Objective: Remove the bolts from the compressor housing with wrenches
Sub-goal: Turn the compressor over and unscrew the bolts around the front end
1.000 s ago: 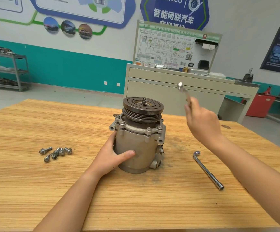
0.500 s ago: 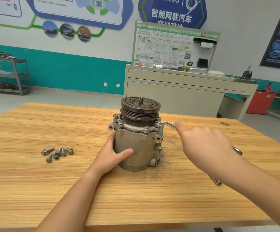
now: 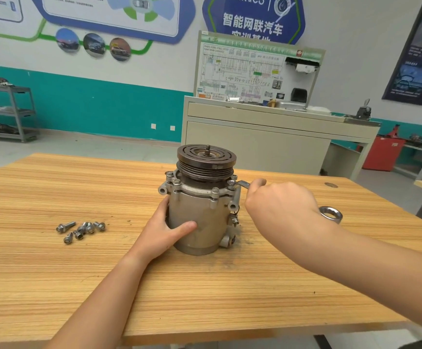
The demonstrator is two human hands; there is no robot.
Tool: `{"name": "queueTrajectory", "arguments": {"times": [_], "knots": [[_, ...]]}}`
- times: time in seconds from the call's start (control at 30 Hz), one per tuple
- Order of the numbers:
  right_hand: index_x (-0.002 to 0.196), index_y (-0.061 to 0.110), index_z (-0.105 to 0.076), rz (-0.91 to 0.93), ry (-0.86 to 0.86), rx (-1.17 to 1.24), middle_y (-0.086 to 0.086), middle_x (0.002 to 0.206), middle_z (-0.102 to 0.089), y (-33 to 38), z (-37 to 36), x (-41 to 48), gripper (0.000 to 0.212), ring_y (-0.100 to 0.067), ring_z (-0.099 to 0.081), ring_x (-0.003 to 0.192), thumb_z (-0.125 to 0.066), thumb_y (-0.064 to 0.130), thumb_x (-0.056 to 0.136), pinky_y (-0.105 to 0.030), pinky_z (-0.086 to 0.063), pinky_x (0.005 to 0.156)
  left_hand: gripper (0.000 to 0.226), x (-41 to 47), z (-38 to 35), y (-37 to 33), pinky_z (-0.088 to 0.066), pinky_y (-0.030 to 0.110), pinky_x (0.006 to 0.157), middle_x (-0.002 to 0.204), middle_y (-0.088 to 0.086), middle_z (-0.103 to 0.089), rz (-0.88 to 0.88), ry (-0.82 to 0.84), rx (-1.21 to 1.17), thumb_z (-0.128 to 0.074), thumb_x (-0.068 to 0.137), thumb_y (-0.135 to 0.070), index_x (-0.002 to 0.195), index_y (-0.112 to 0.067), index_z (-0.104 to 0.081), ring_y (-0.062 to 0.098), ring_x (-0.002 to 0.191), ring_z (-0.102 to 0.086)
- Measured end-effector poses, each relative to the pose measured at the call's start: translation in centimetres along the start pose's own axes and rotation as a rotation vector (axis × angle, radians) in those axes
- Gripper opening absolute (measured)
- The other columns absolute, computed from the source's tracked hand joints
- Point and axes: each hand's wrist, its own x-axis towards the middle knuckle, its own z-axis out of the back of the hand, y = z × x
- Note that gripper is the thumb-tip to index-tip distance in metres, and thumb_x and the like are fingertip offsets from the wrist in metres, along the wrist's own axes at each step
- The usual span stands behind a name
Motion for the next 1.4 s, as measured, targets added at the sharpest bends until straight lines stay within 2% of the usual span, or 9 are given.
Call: {"name": "queueTrajectory", "arguments": {"times": [0.13, 0.33, 0.47, 0.67, 0.77, 0.93, 1.1, 1.27, 1.4], "knots": [[0.115, 0.007, -0.050, 0.035, 0.005, -0.032, 0.000, 0.061, -0.030, -1.0, 1.8, 0.3, 0.029, -0.019, -0.034, 0.061, -0.042, -0.002, 0.089, -0.025, -0.023, 0.040, 0.085, -0.2, 0.1, -0.4, -0.041, 0.006, 0.077, 0.121, -0.027, -0.048, -0.007, 0.010, -0.019, -0.073, 0.062, -0.047, 0.136, -0.036, -0.033, -0.015, 0.105, -0.048], [0.138, -0.010, -0.021, 0.058, -0.012, -0.102, -0.004, 0.058, -0.027, -0.8, 0.3, 0.1, 0.054, -0.014, -0.026, 0.045, -0.038, -0.009, 0.087, -0.027, -0.020, 0.037, 0.091, -0.2, 0.2, -0.5, -0.042, 0.005, 0.074, 0.119, -0.032, -0.045, -0.010, 0.020, -0.026, -0.071, 0.057, -0.052, 0.137, -0.036, -0.032, -0.017, 0.102, -0.048], [0.143, -0.004, -0.008, 0.078, -0.088, -0.126, -0.004, 0.056, -0.031, -1.6, -1.8, 1.0, 0.066, -0.018, -0.029, 0.043, -0.038, -0.009, 0.085, -0.027, -0.021, 0.035, 0.089, -0.2, 0.2, -0.5, -0.042, 0.004, 0.074, 0.118, -0.033, -0.045, -0.012, 0.016, -0.025, -0.071, 0.057, -0.052, 0.136, -0.037, -0.032, -0.018, 0.102, -0.048], [0.133, 0.015, -0.034, 0.126, -0.211, -0.143, 0.004, 0.057, -0.035, -5.5, -3.9, 4.0, 0.049, -0.013, -0.030, 0.045, -0.039, -0.001, 0.088, -0.025, -0.022, 0.038, 0.085, -0.2, 0.2, -0.6, -0.042, 0.001, 0.072, 0.118, -0.032, -0.046, -0.015, 0.017, -0.027, -0.071, 0.057, -0.051, 0.133, -0.040, -0.033, -0.023, 0.098, -0.048], [0.118, 0.010, -0.045, 0.103, -0.320, -0.140, 0.003, 0.060, -0.039, -6.2, -5.1, 5.7, 0.035, -0.015, -0.037, 0.046, -0.049, -0.003, 0.086, -0.026, -0.029, 0.042, 0.084, -0.1, 0.3, -0.4, -0.043, 0.003, 0.072, 0.117, -0.033, -0.046, -0.003, 0.019, -0.031, -0.074, 0.059, -0.049, 0.132, -0.041, -0.032, -0.019, 0.099, -0.049], [0.079, -0.002, -0.067, 0.194, -0.790, 0.085, -0.014, 0.067, -0.068, -6.5, -8.8, 9.1, 0.023, -0.027, -0.066, 0.057, -0.075, -0.014, 0.061, -0.034, -0.054, 0.048, 0.084, 0.1, 0.4, -0.2, -0.042, 0.004, 0.075, 0.120, -0.031, -0.046, 0.001, 0.021, -0.019, -0.080, 0.064, -0.045, 0.133, -0.039, -0.033, -0.020, 0.102, -0.048], [0.072, 0.001, -0.068, 0.238, -0.858, 0.285, -0.008, 0.062, -0.067, -3.5, -9.0, 12.3, 0.024, -0.021, -0.065, 0.054, -0.080, -0.011, 0.055, -0.026, -0.052, 0.051, 0.079, 0.2, 0.3, 0.0, -0.041, 0.001, 0.073, 0.119, -0.031, -0.046, 0.008, 0.008, 0.010, -0.080, 0.071, -0.034, 0.135, -0.038, -0.032, -0.020, 0.101, -0.047], [0.089, -0.003, -0.066, 0.047, -0.901, 0.515, -0.012, 0.056, -0.063, -4.6, -9.3, 10.9, 0.011, -0.027, -0.059, 0.044, -0.066, -0.004, 0.078, -0.031, -0.048, 0.038, 0.074, 0.3, 0.3, 0.3, -0.040, -0.002, 0.071, 0.119, -0.031, -0.046, 0.010, 0.005, 0.021, -0.077, 0.076, -0.025, 0.133, -0.039, -0.033, -0.023, 0.098, -0.047], [0.128, 0.004, -0.046, -0.179, -0.750, 0.793, -0.006, 0.061, -0.053, -5.5, -8.4, 7.0, 0.033, -0.028, -0.051, 0.052, -0.040, 0.016, 0.098, -0.032, -0.038, 0.048, 0.072, 0.3, 0.3, 0.4, -0.039, -0.003, 0.069, 0.117, -0.032, -0.046, 0.008, 0.005, 0.027, -0.077, 0.075, -0.026, 0.131, -0.040, -0.033, -0.029, 0.094, -0.046]]}}
